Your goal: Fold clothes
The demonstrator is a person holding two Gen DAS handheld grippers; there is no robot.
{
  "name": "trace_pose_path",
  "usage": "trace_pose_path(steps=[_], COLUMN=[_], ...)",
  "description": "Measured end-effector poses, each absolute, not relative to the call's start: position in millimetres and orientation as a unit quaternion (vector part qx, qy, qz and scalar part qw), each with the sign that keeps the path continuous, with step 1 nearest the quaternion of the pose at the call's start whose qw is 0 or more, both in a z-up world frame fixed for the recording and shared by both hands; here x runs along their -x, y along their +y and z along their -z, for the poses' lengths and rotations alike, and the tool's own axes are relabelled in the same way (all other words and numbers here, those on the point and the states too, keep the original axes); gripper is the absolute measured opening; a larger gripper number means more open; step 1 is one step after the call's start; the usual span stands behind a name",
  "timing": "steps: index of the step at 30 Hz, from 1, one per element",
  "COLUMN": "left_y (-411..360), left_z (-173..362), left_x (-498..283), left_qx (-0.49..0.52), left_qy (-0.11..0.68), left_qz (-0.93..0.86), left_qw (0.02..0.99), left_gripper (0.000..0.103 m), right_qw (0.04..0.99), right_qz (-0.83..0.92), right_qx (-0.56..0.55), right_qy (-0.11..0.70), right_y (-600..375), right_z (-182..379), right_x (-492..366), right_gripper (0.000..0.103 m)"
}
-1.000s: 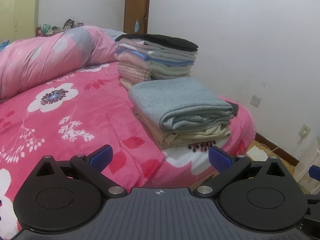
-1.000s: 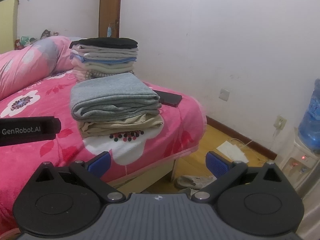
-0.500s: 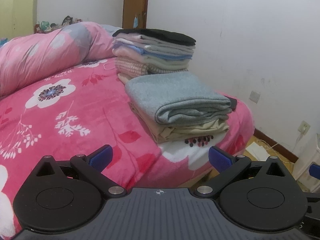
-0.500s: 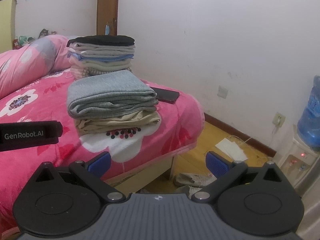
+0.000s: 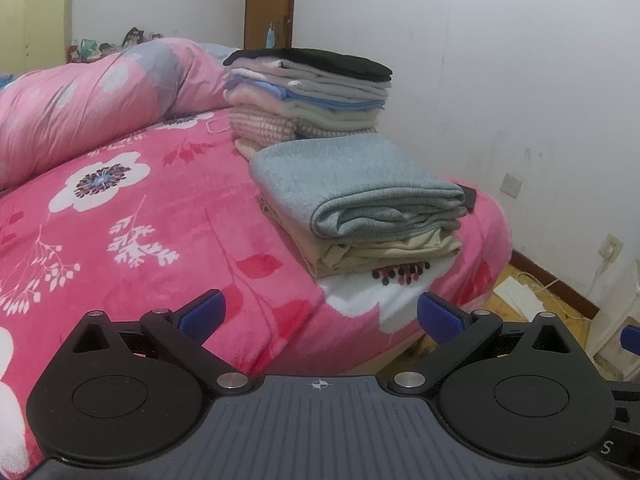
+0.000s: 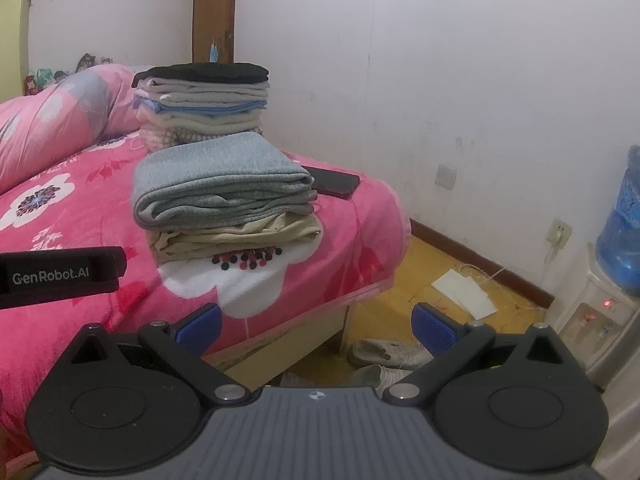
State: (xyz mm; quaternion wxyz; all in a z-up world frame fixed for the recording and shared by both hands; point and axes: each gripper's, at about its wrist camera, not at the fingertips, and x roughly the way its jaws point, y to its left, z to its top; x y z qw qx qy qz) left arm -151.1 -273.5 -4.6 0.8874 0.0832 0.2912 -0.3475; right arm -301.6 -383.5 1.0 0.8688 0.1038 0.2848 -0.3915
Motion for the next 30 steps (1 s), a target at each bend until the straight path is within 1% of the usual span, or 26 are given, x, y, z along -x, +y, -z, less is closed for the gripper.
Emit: trace_pose_path(steps=[30], left_y=[-272.3], left_z=[6.7], left_x=[151.7], left_qx=[-0.089], left_qy=[0.286], left_qz=[0.344], left_qw=[0.89], left_gripper=[0.103], right_qw=[0.868], right_qz=[0.389], right_qx=[-0.108], right_qy=[0.289], right_y=[-382.5], right_z=[1.4], right_x=[300.4], right_gripper=[0.103])
